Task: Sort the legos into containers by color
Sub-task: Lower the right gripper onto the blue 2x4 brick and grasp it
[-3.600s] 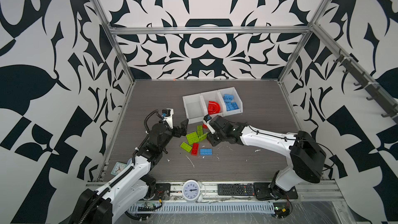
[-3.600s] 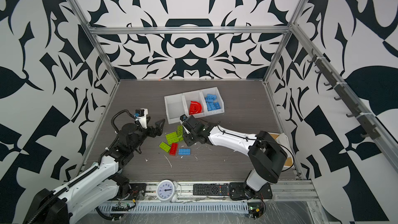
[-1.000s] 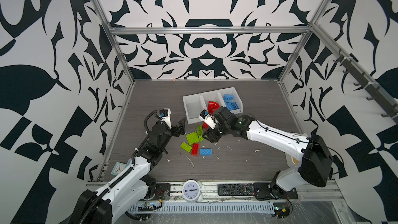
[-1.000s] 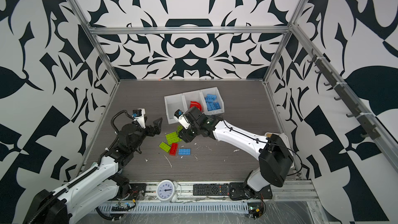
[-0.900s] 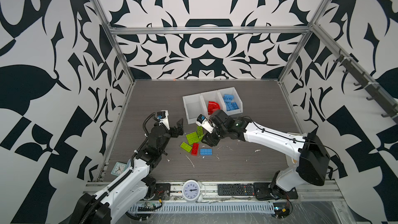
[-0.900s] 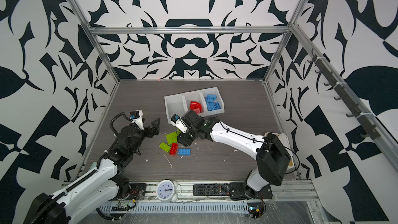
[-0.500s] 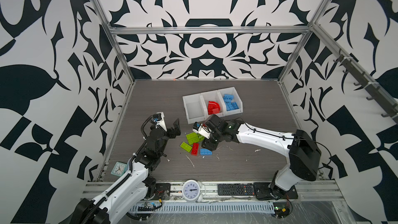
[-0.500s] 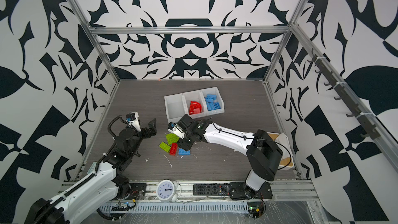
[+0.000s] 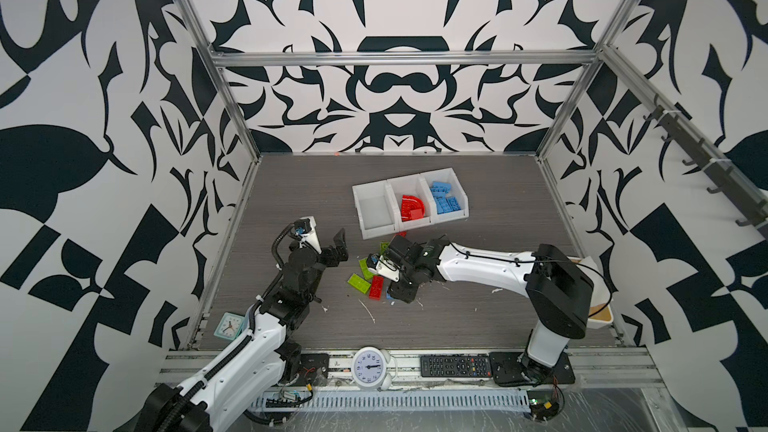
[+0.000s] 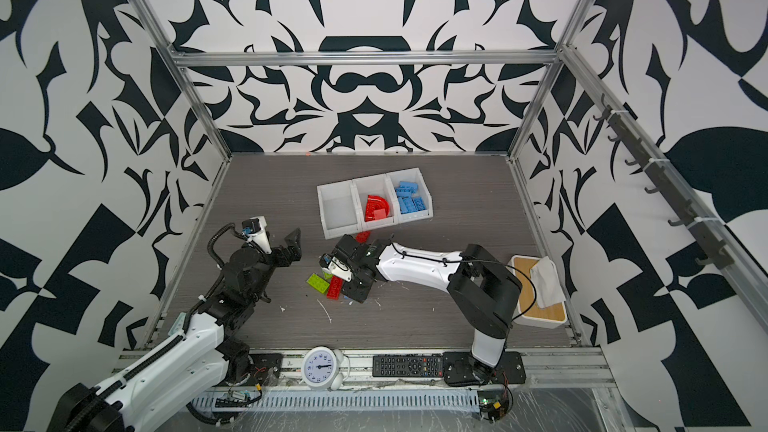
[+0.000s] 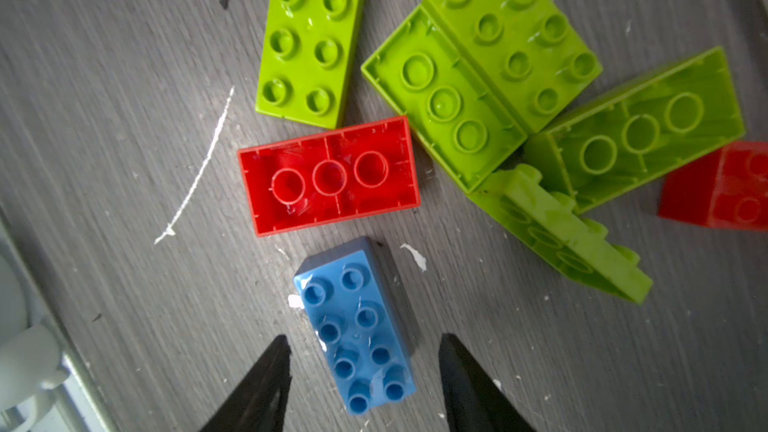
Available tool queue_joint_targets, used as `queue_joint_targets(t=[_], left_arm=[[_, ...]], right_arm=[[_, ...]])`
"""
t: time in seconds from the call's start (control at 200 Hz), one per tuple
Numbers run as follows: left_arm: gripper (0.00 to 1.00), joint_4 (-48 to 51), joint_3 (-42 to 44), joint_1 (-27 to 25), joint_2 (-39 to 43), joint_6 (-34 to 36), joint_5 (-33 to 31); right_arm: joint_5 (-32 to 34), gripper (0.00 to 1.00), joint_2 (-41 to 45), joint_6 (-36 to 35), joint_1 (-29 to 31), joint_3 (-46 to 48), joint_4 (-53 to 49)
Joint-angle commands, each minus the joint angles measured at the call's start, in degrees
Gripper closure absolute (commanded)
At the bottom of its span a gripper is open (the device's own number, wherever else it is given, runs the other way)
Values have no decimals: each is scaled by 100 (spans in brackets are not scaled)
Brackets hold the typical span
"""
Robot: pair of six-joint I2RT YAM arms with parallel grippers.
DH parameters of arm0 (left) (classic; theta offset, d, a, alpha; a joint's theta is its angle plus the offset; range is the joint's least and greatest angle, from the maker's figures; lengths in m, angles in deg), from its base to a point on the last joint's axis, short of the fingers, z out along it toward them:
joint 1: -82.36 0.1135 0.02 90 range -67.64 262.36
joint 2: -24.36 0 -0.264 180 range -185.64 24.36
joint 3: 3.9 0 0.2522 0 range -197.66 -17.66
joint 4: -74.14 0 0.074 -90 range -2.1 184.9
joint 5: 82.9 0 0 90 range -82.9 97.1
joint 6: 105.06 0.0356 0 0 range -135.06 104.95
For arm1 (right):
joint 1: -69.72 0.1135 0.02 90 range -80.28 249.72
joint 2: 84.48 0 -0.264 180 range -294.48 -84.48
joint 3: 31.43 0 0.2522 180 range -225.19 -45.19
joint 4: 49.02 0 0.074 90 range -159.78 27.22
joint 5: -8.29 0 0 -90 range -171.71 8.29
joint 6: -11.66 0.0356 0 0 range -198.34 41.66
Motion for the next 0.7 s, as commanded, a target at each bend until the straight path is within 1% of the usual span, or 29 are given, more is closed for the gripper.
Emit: queue_joint_targets(t=[0.0, 0.335, 0.695], left_arm=[[1, 98, -70, 14, 15, -67, -116], [1, 133, -62, 12, 75, -66, -140], [1, 156, -52, 19, 124, -63, -196]], right_arm=[[89, 40, 5, -14, 70, -234, -68], [110, 41, -209, 53, 152, -230, -24], [172, 49, -366, 124, 208, -251, -8]])
